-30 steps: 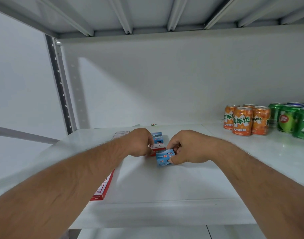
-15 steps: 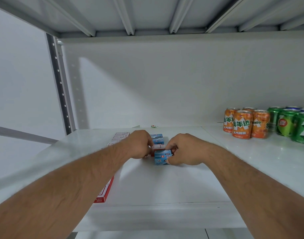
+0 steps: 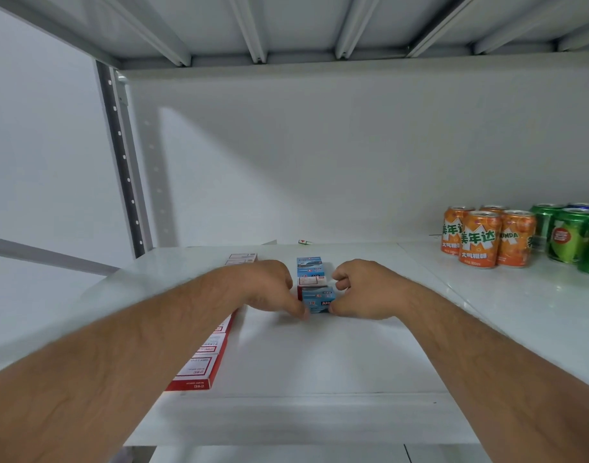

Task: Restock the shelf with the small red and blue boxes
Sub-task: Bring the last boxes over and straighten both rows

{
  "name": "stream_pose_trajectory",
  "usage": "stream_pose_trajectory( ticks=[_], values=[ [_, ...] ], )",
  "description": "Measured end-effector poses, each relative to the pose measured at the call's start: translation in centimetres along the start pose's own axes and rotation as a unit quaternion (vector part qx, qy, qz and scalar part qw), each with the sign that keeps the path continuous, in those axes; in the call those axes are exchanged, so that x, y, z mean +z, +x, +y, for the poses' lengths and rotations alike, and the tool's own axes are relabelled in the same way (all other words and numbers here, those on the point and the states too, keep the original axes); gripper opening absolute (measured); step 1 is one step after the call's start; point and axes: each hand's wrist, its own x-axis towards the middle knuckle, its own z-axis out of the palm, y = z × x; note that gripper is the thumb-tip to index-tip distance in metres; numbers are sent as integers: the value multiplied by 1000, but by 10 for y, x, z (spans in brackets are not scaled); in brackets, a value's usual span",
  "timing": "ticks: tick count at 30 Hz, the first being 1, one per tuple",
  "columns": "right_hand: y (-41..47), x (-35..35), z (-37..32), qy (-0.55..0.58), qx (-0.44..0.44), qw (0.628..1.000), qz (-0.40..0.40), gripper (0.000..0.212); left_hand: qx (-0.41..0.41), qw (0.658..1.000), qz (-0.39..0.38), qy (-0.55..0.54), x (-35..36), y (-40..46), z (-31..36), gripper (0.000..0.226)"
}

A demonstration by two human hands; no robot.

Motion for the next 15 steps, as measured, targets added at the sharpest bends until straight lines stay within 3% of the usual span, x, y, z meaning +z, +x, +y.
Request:
stream_pose_trajectory(
  ticks=[4,15],
  values=[
    [6,4,-1,32,-21,999,-1,21,21,999,19,21,4,3,3,47],
    [22,10,0,34,-21,999,6,27,30,999,35,9,7,11,1,37]
  ],
)
